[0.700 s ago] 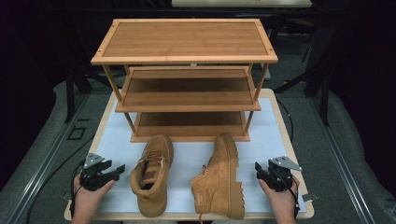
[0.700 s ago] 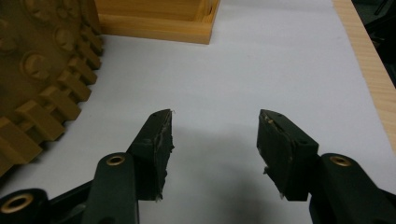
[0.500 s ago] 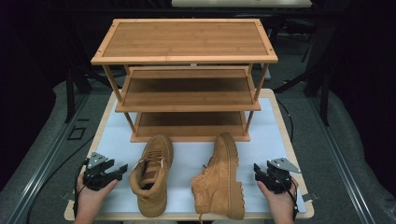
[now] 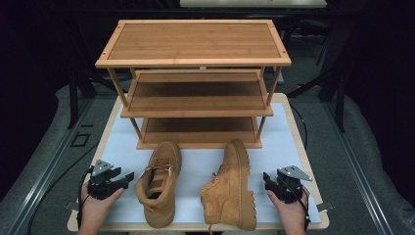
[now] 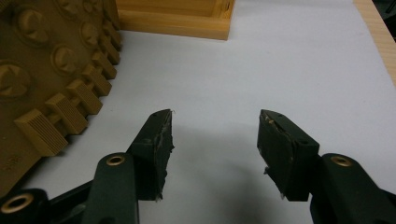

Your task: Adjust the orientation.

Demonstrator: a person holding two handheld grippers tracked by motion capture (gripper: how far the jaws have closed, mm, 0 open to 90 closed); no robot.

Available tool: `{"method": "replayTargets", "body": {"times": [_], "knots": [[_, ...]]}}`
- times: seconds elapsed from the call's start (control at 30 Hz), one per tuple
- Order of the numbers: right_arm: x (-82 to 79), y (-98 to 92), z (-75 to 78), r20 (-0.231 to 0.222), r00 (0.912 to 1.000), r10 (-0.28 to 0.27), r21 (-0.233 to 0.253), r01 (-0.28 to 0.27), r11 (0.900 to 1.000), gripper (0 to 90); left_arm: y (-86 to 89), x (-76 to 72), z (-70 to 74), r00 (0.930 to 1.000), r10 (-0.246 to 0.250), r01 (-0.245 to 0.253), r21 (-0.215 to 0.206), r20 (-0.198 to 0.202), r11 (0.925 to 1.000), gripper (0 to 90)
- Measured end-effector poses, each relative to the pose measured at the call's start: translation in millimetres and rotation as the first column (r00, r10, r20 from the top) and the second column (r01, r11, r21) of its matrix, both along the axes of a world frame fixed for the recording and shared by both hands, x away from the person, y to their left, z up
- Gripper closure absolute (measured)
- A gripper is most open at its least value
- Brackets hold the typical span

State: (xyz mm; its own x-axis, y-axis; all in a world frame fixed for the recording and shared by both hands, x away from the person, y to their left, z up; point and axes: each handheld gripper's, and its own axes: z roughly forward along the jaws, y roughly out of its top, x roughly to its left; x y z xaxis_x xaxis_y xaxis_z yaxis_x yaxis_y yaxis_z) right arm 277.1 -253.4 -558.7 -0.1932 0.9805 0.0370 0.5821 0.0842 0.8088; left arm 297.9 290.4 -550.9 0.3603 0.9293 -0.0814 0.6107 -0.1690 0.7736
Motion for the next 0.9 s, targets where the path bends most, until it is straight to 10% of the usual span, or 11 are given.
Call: {"method": "replayTargets", "body": {"times": [0.57,0.9], "knots": [[-6.8,-1.0,7.8,0.03,0.9996,-0.003,-0.01,0.003,1.0,43.9,-7.7,-27.7,70.1,0.9952,-0.097,0.098,-0.169,0.01,0.9808,51.3],[-15.2,-4.2,8.6,0.027,0.9996,-0.011,0.009,0.011,1.0,43.4,-26.0,-24.9,124.3,0.9616,-0.236,0.211,-0.17,-0.14,0.9625,55.3]]}}
